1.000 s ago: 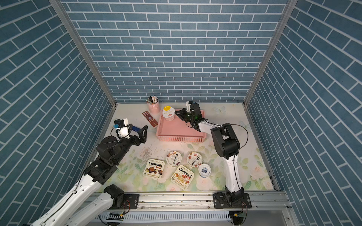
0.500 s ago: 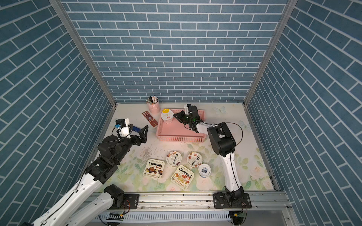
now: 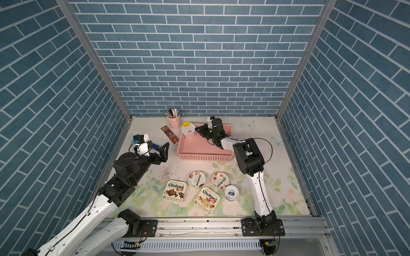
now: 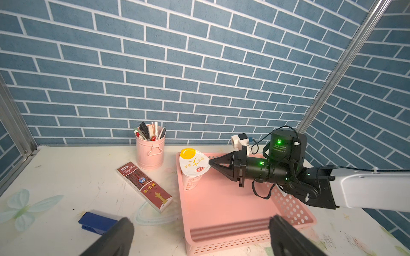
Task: Put the yogurt in the basket
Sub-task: Place the yogurt in the basket.
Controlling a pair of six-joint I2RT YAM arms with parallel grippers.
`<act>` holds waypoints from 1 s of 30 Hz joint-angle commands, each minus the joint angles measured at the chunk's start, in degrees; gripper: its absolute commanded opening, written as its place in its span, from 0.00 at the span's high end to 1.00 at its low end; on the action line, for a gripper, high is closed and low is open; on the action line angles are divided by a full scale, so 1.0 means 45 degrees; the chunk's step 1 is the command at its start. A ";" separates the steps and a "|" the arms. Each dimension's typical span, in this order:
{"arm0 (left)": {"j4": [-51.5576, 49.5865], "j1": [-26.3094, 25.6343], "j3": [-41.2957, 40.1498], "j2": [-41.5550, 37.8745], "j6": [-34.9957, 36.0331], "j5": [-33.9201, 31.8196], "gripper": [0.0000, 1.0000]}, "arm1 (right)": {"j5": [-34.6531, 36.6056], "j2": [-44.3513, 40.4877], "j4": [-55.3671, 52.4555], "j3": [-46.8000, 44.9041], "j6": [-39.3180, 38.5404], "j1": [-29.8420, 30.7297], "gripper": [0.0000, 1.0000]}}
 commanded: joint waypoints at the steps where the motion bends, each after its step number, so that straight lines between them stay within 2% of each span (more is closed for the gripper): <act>1: 0.0085 -0.0066 -0.0010 0.0030 0.0226 0.0028 0.00 | -0.0056 0.0475 -0.0206 0.0247 0.0273 0.0095 1.00; 6: 0.0084 -0.0078 0.0041 0.0127 0.0284 0.0023 0.00 | -0.0088 0.0457 -0.0229 0.0300 0.0269 0.0096 1.00; 10: 0.0085 -0.0075 0.0046 0.0188 0.0223 0.0082 0.00 | -0.0184 0.0448 -0.0241 0.0364 0.0233 0.0086 0.85; 23: 0.0026 -0.0066 0.0089 0.0229 0.0205 0.0128 0.00 | -0.0448 0.0222 -0.0201 0.0366 0.0132 0.0096 0.61; 30: -0.0027 -0.0074 0.0129 0.0153 0.0201 0.0237 0.00 | -0.0313 -0.0483 -0.0885 0.0393 -0.0619 0.0192 0.49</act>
